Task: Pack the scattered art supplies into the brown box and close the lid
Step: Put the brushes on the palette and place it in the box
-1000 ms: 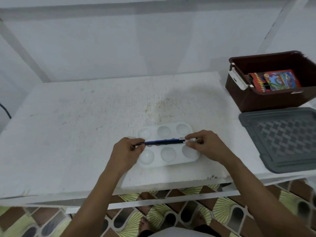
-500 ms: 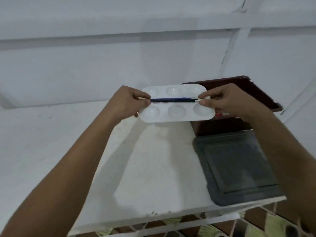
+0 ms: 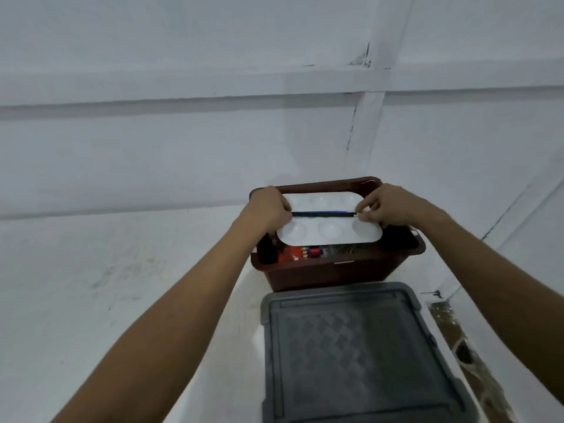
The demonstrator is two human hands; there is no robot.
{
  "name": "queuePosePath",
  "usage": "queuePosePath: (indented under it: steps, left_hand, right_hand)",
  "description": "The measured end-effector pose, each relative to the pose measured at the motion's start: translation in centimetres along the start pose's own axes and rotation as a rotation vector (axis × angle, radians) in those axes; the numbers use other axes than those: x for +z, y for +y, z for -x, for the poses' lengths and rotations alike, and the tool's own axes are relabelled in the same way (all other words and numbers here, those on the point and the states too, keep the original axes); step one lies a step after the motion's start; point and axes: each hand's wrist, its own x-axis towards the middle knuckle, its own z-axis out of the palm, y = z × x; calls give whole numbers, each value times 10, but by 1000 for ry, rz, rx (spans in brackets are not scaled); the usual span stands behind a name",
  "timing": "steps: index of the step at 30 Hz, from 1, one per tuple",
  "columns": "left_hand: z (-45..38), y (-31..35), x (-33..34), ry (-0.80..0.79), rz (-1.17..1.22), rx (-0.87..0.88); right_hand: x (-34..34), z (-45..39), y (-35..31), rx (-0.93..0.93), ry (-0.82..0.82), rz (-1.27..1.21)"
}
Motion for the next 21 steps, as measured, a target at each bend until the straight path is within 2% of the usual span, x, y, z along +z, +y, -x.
queuePosePath:
  steps: [9,17,21]
  left_hand:
    - [-17,-5,22,-41,-28,-85]
    - [-17,-1,26,-65,-79,-98]
    - [-13,1,24,-43,-76,-62]
  right_hand:
    - [21,-12,12,-49,59,116]
    - [29,-17,12,-27,-6,151]
    - [32,-17,12,-54,43,164]
